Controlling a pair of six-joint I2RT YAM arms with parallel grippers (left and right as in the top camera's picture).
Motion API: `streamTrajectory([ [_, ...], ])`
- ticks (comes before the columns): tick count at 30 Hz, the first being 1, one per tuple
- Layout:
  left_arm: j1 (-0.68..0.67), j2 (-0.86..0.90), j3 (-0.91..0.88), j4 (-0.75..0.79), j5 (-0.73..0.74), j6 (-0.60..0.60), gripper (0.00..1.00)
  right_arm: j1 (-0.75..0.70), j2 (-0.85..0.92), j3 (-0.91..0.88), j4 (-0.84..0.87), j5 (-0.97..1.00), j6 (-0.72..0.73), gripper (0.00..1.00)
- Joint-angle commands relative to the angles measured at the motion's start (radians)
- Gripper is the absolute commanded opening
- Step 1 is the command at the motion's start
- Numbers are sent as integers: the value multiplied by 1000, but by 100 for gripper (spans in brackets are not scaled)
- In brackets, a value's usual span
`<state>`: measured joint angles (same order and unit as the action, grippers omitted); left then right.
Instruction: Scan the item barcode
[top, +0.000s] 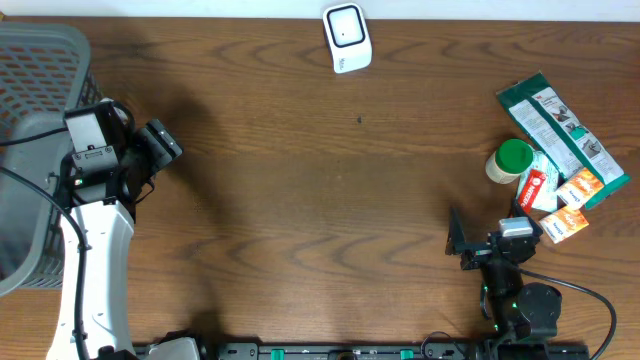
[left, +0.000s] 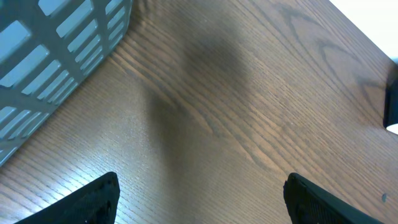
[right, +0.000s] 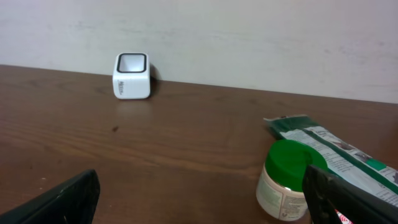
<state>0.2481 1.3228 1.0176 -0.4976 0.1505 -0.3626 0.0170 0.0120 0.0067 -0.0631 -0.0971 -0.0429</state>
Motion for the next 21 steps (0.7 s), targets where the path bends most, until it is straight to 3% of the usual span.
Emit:
streamTrajectory([
  [1, 4, 5, -2, -2, -6, 6, 85, -3, -7, -2, -5, 18, 20, 99],
  [21, 4, 5, -2, -2, -6, 6, 85, -33, -6, -1, -5, 17, 20, 99],
])
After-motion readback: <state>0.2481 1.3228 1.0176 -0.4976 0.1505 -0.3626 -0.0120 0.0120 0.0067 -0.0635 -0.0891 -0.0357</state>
